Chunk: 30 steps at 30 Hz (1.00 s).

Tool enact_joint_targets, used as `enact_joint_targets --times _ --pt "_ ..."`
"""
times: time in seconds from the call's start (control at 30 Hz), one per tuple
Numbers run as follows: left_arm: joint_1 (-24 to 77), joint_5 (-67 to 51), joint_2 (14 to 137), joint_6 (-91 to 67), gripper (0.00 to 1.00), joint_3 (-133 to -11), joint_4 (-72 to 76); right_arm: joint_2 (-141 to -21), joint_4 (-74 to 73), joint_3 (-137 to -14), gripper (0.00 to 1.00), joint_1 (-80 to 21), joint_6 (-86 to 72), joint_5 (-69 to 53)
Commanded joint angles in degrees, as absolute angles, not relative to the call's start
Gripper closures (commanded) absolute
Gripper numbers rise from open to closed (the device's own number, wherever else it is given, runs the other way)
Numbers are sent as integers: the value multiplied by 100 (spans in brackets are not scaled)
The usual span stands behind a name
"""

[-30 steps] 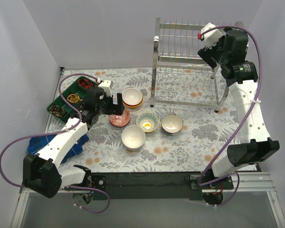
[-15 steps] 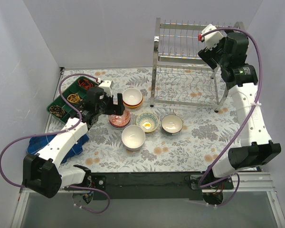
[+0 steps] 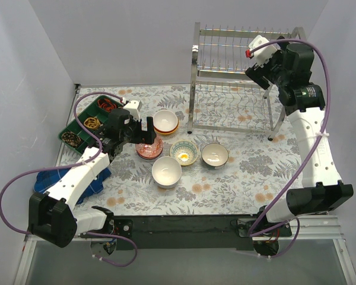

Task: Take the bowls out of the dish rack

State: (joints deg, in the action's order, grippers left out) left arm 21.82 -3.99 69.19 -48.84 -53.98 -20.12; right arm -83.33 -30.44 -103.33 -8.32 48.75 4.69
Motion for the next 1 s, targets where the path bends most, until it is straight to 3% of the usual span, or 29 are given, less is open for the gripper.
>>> enact_joint_targets --times 0.0,0.47,0.97 --pt "2188 -475 6908 -4843 2 -5520 -2048 -8104 -3023 -10450 1 -809 5097 -106" --pt "2197 -633 6935 -4887 2 -5537 -2048 -7893 -2628 -10073 1 -940 5959 1353" --pt "2188 -721 6952 -4904 2 -5528 -2030 -7523 -3032 -9554 1 -1028 5810 562"
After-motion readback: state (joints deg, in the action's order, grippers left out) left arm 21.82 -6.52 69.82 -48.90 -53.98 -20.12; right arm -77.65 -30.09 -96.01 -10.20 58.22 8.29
